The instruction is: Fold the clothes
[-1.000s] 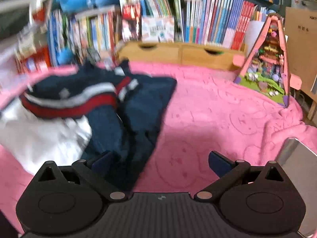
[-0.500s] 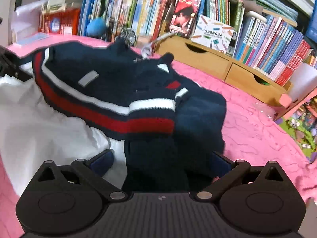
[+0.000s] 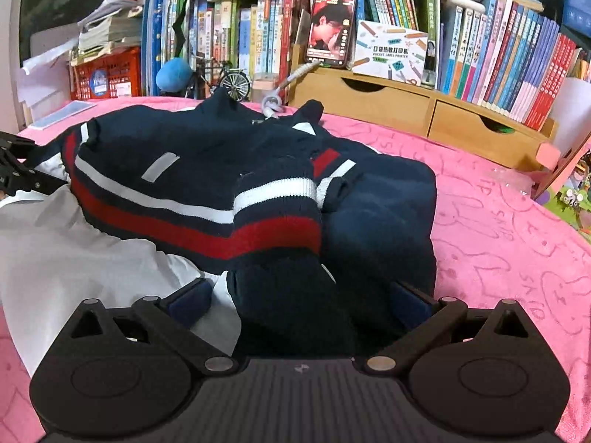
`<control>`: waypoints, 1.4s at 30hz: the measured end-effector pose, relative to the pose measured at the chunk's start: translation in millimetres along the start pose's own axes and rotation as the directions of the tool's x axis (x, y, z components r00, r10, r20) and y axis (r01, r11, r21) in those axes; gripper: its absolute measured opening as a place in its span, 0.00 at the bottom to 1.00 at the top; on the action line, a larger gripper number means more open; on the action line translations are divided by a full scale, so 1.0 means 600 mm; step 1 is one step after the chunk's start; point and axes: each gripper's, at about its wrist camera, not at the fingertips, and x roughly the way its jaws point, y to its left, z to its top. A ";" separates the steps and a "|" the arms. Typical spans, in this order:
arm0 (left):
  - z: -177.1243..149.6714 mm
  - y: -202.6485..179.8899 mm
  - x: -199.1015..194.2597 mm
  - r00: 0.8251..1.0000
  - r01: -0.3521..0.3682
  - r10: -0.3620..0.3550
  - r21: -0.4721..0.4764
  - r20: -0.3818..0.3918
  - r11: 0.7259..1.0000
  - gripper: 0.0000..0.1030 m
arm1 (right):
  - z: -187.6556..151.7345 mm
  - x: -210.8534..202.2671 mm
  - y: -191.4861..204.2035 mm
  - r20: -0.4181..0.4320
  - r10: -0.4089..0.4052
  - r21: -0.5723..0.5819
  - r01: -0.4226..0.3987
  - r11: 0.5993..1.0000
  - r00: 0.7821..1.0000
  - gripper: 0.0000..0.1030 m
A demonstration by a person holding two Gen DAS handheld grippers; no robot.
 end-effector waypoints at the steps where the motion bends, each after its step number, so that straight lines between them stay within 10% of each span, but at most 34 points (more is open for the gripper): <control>1: 0.000 0.000 0.000 1.000 -0.002 0.002 -0.009 0.004 1.000 1.00 | 0.000 0.000 0.001 -0.001 0.001 0.002 -0.001 1.000 1.000 1.00; 16: 0.022 0.025 -0.007 0.992 0.125 -0.122 -0.092 0.036 0.988 1.00 | 0.027 -0.051 0.028 0.149 0.000 -0.088 0.014 0.996 0.989 0.97; 20: 0.010 -0.002 0.004 0.995 0.044 -0.044 -0.002 0.086 0.999 1.00 | 0.035 -0.005 0.024 0.070 0.018 -0.015 -0.017 1.000 0.997 0.69; 26: 0.004 -0.019 -0.041 0.992 0.009 -0.010 0.006 0.123 1.000 0.25 | 0.031 -0.010 0.014 0.078 0.058 0.114 -0.067 0.991 0.995 0.23; 33: 0.049 -0.027 -0.130 0.959 0.037 -0.046 0.035 0.280 0.999 0.15 | 0.093 -0.091 0.012 0.213 0.066 0.085 -0.085 0.993 0.975 0.16; 38: 0.143 -0.013 -0.145 0.910 -0.091 0.047 0.086 0.412 0.992 0.15 | 0.208 -0.096 -0.010 0.330 0.050 0.055 -0.072 0.996 0.943 0.16; 42: 0.191 0.028 -0.057 0.936 -0.144 0.123 0.041 0.331 0.989 0.15 | 0.298 -0.027 -0.038 0.328 0.052 0.073 -0.080 0.994 0.943 0.16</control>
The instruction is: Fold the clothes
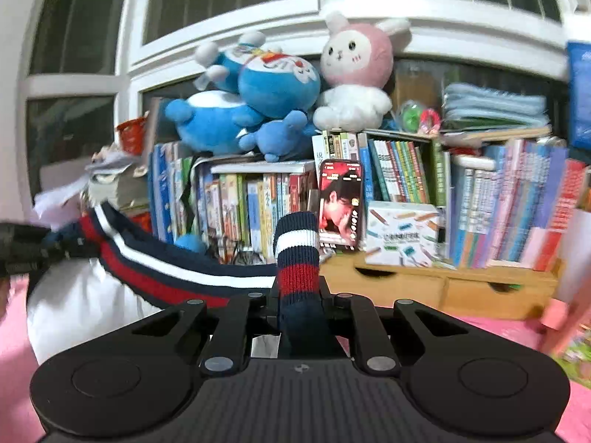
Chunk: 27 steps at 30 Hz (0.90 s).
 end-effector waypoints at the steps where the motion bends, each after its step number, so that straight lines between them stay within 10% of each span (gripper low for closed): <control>1: -0.005 0.008 0.033 0.999 -0.013 0.013 -0.012 -0.039 1.000 0.15 | 0.004 0.030 -0.004 -0.021 -0.003 0.002 0.003 1.000 1.000 0.16; 10: -0.088 0.044 0.196 0.974 -0.047 0.037 -0.040 -0.225 0.998 0.19 | -0.090 0.268 -0.034 -0.271 -0.059 -0.021 0.056 0.998 0.961 0.18; 17: -0.094 0.081 0.195 0.983 0.037 -0.069 -0.181 -0.171 0.983 0.23 | -0.143 0.269 -0.090 -0.245 -0.021 0.130 0.054 0.990 0.969 0.20; 20: -0.061 0.071 0.180 0.992 0.088 -0.095 -0.086 -0.078 0.992 0.23 | -0.136 0.239 -0.108 -0.172 -0.028 0.188 0.061 0.980 0.985 0.19; 27: -0.109 0.062 0.270 0.967 -0.016 0.004 -0.046 -0.254 0.999 0.40 | -0.163 0.305 -0.121 -0.295 -0.064 0.212 0.131 0.968 0.953 0.35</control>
